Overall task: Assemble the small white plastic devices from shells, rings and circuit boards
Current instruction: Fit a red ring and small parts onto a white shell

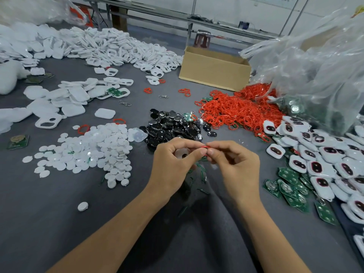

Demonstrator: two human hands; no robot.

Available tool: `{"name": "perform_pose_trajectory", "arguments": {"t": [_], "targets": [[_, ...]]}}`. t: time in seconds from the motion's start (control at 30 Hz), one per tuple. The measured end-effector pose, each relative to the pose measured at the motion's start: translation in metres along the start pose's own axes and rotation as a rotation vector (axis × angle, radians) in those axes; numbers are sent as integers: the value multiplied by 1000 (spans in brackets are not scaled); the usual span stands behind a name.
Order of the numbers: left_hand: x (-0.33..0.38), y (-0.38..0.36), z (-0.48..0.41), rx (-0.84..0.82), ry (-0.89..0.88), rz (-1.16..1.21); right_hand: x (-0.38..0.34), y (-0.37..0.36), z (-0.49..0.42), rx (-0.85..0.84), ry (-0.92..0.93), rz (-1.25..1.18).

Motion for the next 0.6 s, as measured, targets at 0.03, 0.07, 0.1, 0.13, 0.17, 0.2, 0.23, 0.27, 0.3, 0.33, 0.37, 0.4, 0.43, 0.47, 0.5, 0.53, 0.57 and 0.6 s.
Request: {"name": "perform_pose_trajectory", "arguments": {"t": [0.03, 0.07, 0.1, 0.13, 0.17, 0.2, 0.23, 0.27, 0.3, 0.33, 0.37, 0.4, 0.43, 0.47, 0.5, 0.53, 0.57, 0.6], "targets": [[0, 0, 0, -7, -18, -9, 0, 0, 0, 4, 4, 13], [1, -1, 1, -9, -29, -13, -1, 1, -1, 9, 11, 28], [1, -1, 1, -9, -37, -16, -1, 1, -1, 13, 20, 41], [1, -1, 1, -9, -45, -21, -1, 2, -2, 15, 26, 48], [0, -1, 0, -10, -57, -29, -2, 2, -2, 14, 26, 49], [0, -2, 1, -12, -69, -37, -2, 2, -2, 13, 19, 43], [1, -2, 1, -17, -78, -38, -3, 3, -2, 12, 6, 34], [1, -2, 1, -23, -82, -31, -3, 2, -1, 11, -9, 23], [1, -2, 1, -28, -81, -18, -3, 2, -1, 9, -21, 13], [1, -2, 1, -36, -73, -3, -3, 2, -1, 4, -28, 9], [2, -1, 1, -47, -60, 14, -3, 2, -1, -6, -29, 10], [2, -2, 1, -59, -41, 30, -3, 3, -1, -21, -24, 18], [2, -1, 0, -69, -22, 44, -3, 3, -1, -36, -17, 30], [2, -1, 0, -74, -7, 54, -2, 3, -1, -47, -13, 39], [2, -1, 0, -77, 3, 61, -2, 3, -1, -52, -10, 46], [2, -1, 0, -79, 12, 66, -2, 3, -1, -49, -6, 53], [2, -2, 0, -82, 22, 70, -2, 3, 0, -40, 6, 64], [2, -2, 0, -85, 31, 74, -1, 3, 0, -27, 34, 81]]}}
Point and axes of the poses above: each hand's wrist, its own z-axis away from the middle knuckle, its own y-axis out of the back of the hand, x = y × z, the point moved 1 cm from there along -z, towards the middle knuckle, and after that the axes turned 9 degrees about x, right-handed, at the moved point
